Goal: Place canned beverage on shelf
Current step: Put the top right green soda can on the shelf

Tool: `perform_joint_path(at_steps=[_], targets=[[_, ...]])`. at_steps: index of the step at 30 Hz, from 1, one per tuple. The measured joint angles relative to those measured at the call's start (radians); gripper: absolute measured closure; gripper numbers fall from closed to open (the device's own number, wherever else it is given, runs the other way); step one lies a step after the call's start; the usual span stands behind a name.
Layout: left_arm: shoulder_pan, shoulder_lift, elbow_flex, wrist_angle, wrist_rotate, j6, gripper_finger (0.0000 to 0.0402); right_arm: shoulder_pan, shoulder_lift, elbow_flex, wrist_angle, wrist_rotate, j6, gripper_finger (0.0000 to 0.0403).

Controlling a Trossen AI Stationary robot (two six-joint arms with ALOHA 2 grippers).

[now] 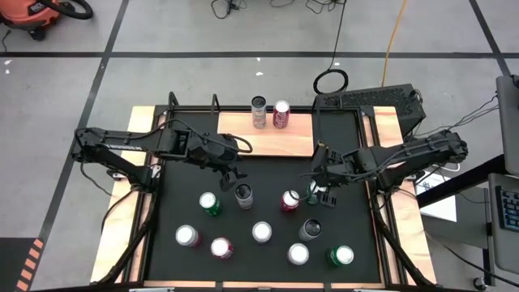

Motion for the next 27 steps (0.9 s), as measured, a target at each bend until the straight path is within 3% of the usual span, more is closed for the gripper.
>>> perform_joint_path(at_steps=[5,18,27], targets=[[0.000,0.000,0.000,0.001,-0.001,0.028,0.0117,-0.020,0.001,-0.080,0.068,-0.072,-0.002,0.0014],[0.001,0.000,0.000,0.002,-0.001,0.033,0.0117,-0.024,0.001,-0.176,0.196,-0.074,0.009,0.0015],[0.002,0.000,0.000,0.002,-0.001,0.034,0.0117,-0.026,0.007,-0.216,0.260,-0.077,0.016,0.0056]])
